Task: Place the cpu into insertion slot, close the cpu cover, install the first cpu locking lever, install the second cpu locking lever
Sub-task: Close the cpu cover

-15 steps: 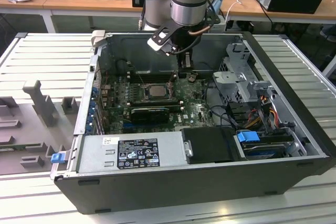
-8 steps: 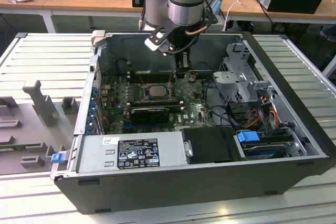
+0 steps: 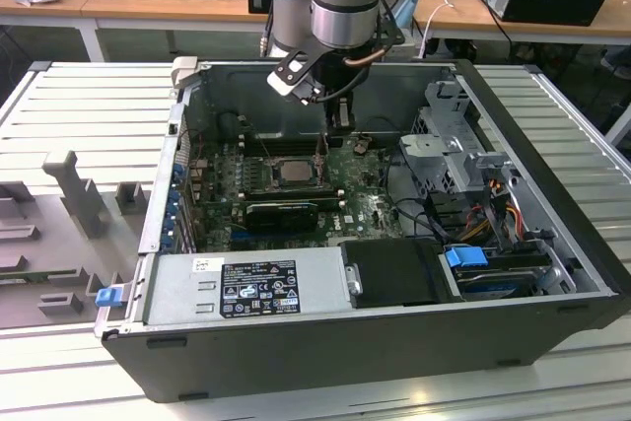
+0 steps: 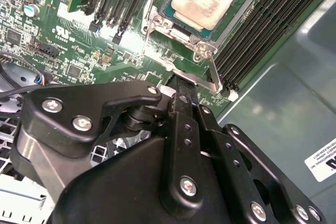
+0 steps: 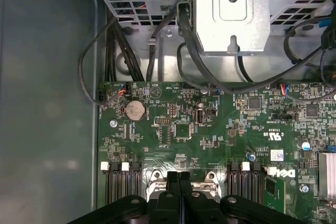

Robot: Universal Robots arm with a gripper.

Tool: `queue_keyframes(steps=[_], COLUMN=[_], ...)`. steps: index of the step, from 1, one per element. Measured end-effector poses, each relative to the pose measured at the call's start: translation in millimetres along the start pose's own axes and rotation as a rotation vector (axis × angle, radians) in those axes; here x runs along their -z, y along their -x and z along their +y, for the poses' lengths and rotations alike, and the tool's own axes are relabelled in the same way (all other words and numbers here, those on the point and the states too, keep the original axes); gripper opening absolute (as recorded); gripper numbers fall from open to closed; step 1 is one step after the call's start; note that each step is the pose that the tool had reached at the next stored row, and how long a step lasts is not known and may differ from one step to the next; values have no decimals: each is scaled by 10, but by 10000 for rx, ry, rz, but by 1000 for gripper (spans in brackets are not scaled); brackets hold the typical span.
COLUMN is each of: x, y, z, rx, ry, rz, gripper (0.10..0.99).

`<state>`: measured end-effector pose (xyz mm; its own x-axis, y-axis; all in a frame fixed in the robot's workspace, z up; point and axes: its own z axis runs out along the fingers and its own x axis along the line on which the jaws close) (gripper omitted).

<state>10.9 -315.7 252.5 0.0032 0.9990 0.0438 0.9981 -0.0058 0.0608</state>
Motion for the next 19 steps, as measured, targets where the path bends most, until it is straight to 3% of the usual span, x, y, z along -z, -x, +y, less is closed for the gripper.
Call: queue_keyframes(steps=[19], x=[8], y=[1], z=[-156], rx=[0], ry=[0], rz=[0], gripper=[106])
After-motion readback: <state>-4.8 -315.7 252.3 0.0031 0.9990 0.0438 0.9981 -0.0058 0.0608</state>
